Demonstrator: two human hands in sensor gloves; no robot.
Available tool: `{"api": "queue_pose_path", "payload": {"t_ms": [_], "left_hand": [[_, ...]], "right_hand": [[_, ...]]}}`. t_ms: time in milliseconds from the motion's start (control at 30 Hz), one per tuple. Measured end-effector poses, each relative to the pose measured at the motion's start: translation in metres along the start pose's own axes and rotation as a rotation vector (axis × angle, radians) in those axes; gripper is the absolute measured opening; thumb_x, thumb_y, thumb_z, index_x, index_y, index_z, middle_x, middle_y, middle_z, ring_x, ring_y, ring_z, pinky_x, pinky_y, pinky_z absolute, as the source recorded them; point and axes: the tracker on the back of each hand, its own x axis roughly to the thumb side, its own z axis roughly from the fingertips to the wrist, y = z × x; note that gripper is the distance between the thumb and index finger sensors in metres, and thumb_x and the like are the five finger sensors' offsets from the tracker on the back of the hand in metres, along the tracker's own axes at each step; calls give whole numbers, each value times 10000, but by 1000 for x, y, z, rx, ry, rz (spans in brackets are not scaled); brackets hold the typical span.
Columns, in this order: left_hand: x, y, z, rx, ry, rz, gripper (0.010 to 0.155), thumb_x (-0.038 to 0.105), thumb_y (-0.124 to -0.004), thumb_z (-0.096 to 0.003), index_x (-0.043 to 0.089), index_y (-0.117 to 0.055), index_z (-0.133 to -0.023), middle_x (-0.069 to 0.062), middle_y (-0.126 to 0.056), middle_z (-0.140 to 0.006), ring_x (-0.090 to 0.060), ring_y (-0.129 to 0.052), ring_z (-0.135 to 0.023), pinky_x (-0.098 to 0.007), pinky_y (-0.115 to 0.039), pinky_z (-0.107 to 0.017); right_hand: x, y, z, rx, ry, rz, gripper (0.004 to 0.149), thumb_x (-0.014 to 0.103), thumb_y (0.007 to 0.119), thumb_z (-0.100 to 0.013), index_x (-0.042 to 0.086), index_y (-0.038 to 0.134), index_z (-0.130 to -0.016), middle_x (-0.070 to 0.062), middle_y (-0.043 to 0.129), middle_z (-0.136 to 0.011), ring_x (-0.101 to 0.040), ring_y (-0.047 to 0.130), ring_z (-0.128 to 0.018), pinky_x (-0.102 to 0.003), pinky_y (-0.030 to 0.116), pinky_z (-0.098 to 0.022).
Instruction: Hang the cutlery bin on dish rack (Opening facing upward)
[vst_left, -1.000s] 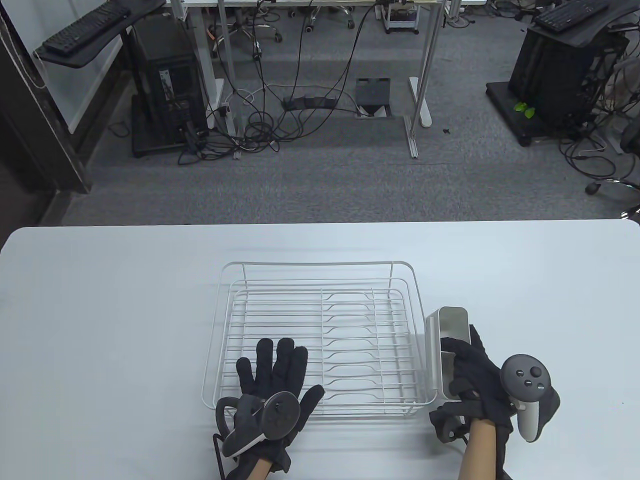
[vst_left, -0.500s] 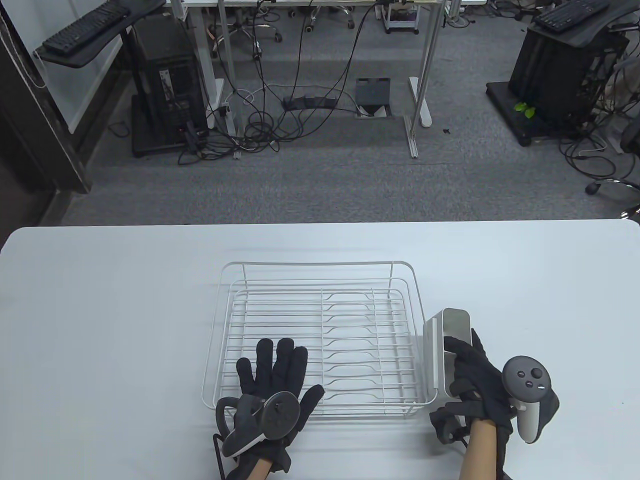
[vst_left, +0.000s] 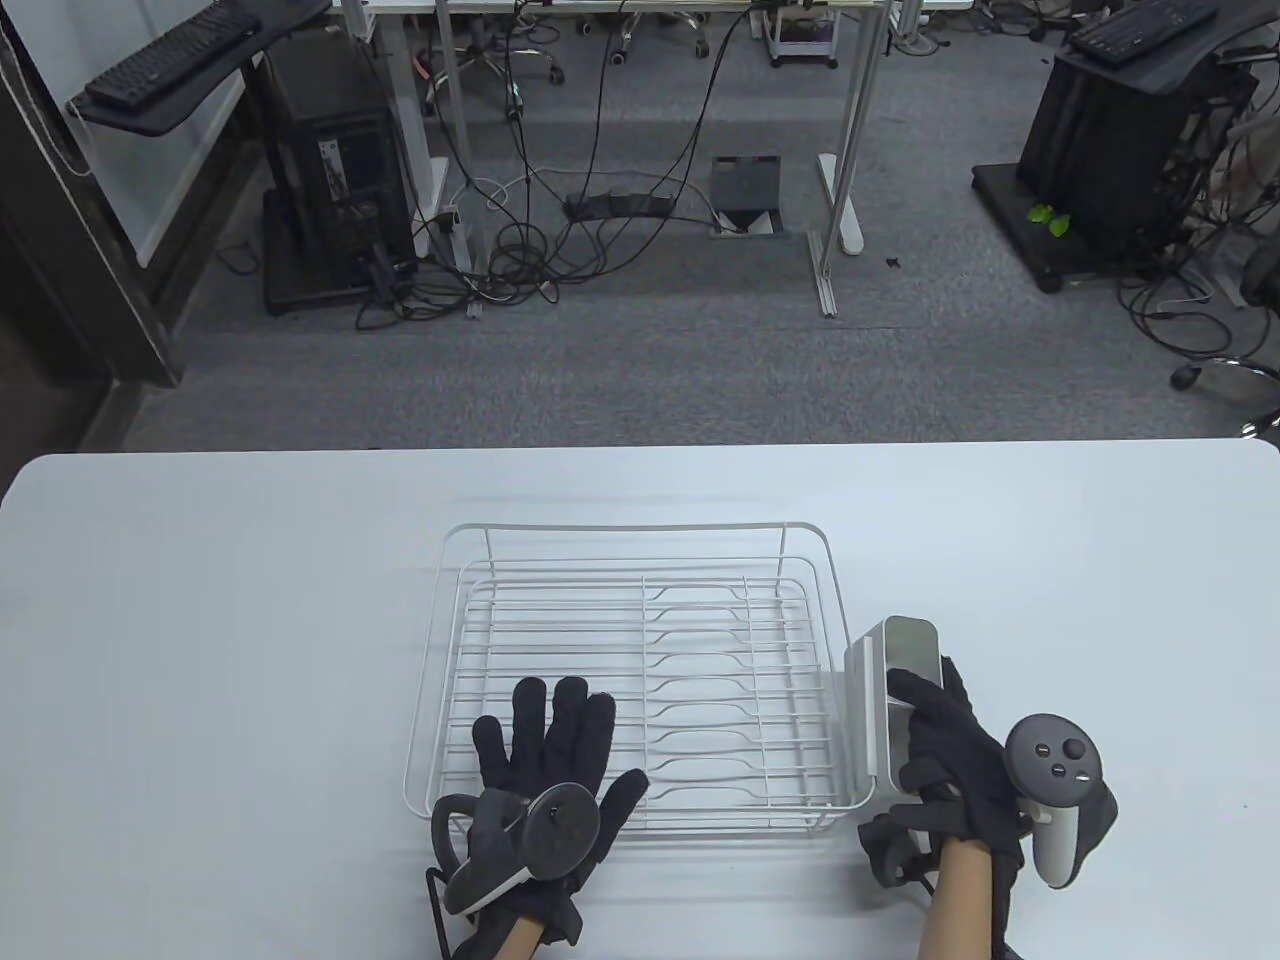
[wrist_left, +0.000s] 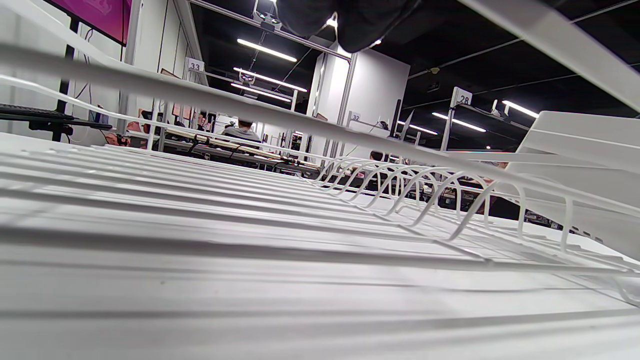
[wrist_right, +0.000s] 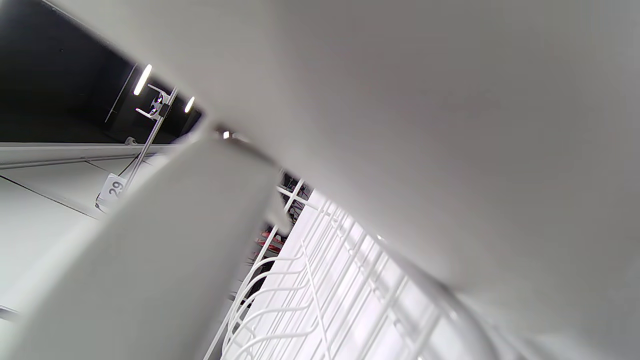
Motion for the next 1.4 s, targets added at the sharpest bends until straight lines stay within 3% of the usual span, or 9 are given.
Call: {"api": "queue_pose_path", "payload": {"t_ms": [1033,1167,1267,1400], "left_hand": [[0,0,0,1,3,2,808,719,-436,-558,220,-400,-1192,-108,-354,-1242,-430,-256,-1129,-724,-208,-692],[0,0,0,1,4,2,807,720,-435,-558,223,-402,-1192,-108,-354,-1243,-429,-259,-1130,-726,-209,-692],[-1,0,-1,3,5,3,809,721,-435,-557,222,-402,-1192,-105,-355,-1243,-427,-257,-1132,-726,-209,-692],[-1,0,-1,3,6,3,807,721,-435,-557,224,-404,-1192,-106,-357,-1243,-425,-258,-1132,-727,-210,-692]], "right_hand": [[0,-8,2,24,4,-73,404,87,667,-548,219,803,-904,-200,480,-1140,-491,623,-962,-613,446,-686],[4,-19,6,2,-2,-88,422,112,675,-558,222,744,-959,-205,415,-1154,-521,510,-989,-632,373,-689],[10,-30,12,22,18,-127,493,154,693,-575,209,600,-1056,-207,249,-1170,-569,259,-1005,-667,198,-665],[24,-45,20,-18,-39,-149,605,220,726,-587,214,429,-1115,-170,78,-1151,-557,54,-977,-673,78,-630]]}}
